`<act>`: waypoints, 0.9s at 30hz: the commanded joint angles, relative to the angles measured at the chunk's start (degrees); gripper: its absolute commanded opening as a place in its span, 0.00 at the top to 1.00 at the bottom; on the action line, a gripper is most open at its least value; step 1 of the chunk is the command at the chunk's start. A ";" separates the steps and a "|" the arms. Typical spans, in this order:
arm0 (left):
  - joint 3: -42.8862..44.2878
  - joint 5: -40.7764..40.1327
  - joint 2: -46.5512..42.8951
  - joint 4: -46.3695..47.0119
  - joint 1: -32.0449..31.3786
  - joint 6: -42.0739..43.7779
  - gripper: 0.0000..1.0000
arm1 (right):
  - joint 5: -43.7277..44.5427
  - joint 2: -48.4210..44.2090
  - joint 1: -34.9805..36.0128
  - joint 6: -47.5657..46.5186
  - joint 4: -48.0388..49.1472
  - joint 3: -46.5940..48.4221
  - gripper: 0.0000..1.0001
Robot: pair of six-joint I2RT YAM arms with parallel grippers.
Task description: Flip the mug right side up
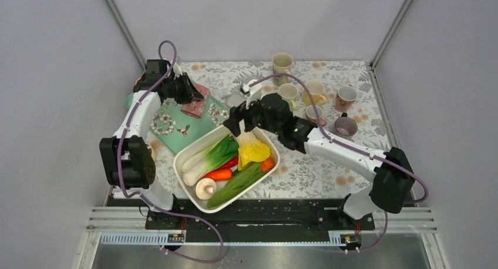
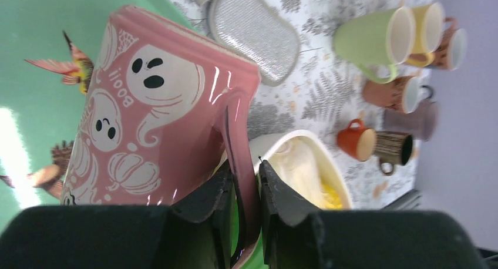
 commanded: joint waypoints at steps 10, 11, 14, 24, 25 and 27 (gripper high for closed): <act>7.19 4.57 -10.99 6.66 -3.22 -18.12 1.00 | 31.50 9.81 14.65 -31.58 34.54 -4.00 0.10; 7.81 4.49 -11.05 6.30 -3.43 -18.05 1.00 | 32.55 10.88 15.36 -32.85 36.20 -3.97 0.10; 8.91 5.00 -11.33 5.65 -4.15 -18.50 1.00 | 35.99 14.97 16.26 -36.39 41.09 -3.01 0.09; 9.10 8.15 -12.68 4.57 -5.89 -20.67 1.00 | 44.90 26.70 16.23 -47.13 48.07 5.53 0.02; 9.03 8.31 -12.94 4.26 -6.05 -20.68 1.00 | 45.66 27.53 16.11 -47.93 48.57 6.21 0.02; 8.71 8.60 -13.53 3.84 -6.33 -20.55 1.00 | 48.18 28.77 15.98 -49.66 49.96 7.57 0.02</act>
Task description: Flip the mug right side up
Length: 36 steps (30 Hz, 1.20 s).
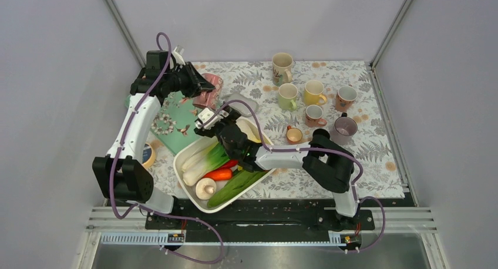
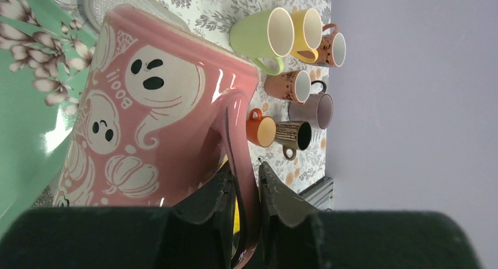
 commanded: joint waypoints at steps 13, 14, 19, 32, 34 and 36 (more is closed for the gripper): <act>1.79 7.66 -6.02 4.82 -2.95 -3.54 1.00 | 11.76 6.47 -4.08 -15.23 14.61 8.67 0.16; 1.44 7.57 -5.96 5.12 -3.23 -3.59 1.00 | 11.77 6.08 -4.15 -15.09 14.61 8.60 0.25; 0.85 7.45 -5.43 5.71 -3.57 -3.44 1.00 | 12.08 3.82 -4.17 -16.07 17.52 5.71 0.74; 8.54 -7.87 -3.19 0.16 -0.22 15.76 0.04 | 14.11 -15.29 -5.28 -5.82 -10.16 -0.76 1.00; 11.84 -11.68 -3.44 -1.19 0.27 20.80 0.01 | 13.06 -18.79 -6.10 -0.69 -19.27 -0.36 1.00; 14.21 -14.33 -3.28 -2.00 0.78 25.30 0.01 | 11.56 -22.11 -7.46 4.63 -30.99 1.18 1.00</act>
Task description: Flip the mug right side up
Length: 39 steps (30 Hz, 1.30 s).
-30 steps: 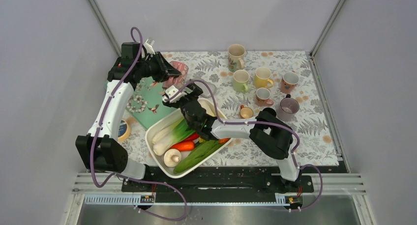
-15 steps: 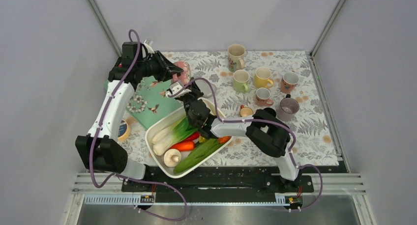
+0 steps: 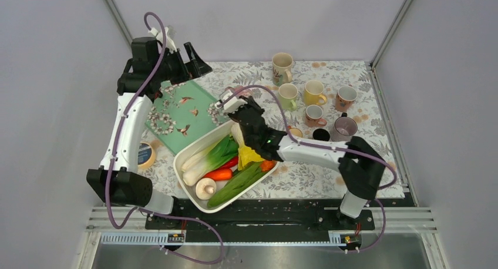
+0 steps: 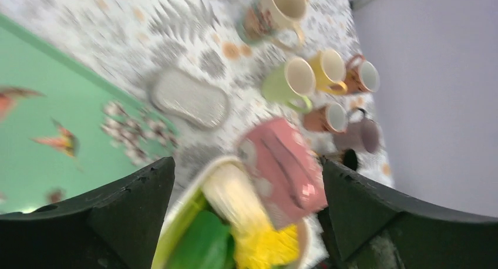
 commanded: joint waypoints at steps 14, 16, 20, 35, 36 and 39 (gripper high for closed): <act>9.35 -21.87 9.06 -4.43 7.33 35.62 0.01 | -30.47 -23.20 -21.34 37.90 -68.34 12.35 1.00; 9.15 -22.51 10.89 -4.55 7.52 36.30 0.01 | -34.69 -21.65 -25.37 37.51 -69.19 15.03 1.00; 8.40 -22.97 12.60 -4.83 7.95 37.63 0.01 | -39.66 -15.50 -35.65 36.97 -71.17 25.11 1.00; 1.54 -28.60 12.73 -1.56 9.91 42.68 0.01 | -43.20 16.79 -58.72 40.82 -81.85 66.79 1.00; 1.34 -28.68 12.72 -1.36 9.96 42.83 0.01 | -43.09 18.94 -59.40 41.19 -82.15 69.43 1.00; 0.80 -30.34 12.26 -1.00 10.18 43.05 0.01 | -42.43 24.85 -62.20 42.42 -82.43 76.07 1.00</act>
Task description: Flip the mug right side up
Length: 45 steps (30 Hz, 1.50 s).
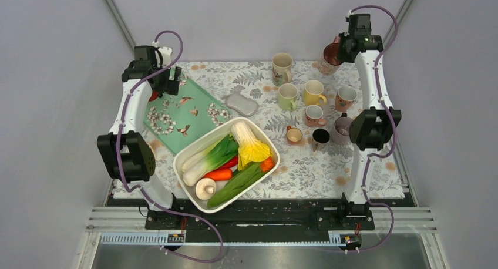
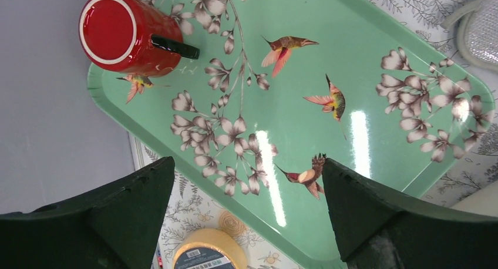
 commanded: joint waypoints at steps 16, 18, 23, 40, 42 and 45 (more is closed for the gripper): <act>-3.09 -3.58 -1.28 4.29 1.25 0.88 0.01 | -2.86 19.14 -6.49 3.39 6.53 12.50 1.00; -3.20 -3.58 -1.18 4.30 1.27 0.95 0.01 | -3.17 20.42 -6.49 3.42 6.84 13.09 1.00; -3.19 -4.18 -0.59 4.27 1.68 1.00 0.01 | -4.17 21.96 -6.49 3.53 6.64 13.17 1.00; 7.33 -9.82 10.00 3.46 5.64 4.06 0.01 | -5.24 15.16 -6.49 2.13 5.42 10.46 0.27; 11.00 -10.49 12.40 2.31 6.72 4.43 0.01 | -5.35 12.89 -6.49 1.64 4.82 9.13 0.20; 18.48 -10.49 17.49 0.47 8.83 1.89 0.01 | -5.19 8.91 -6.49 1.50 3.54 6.57 0.03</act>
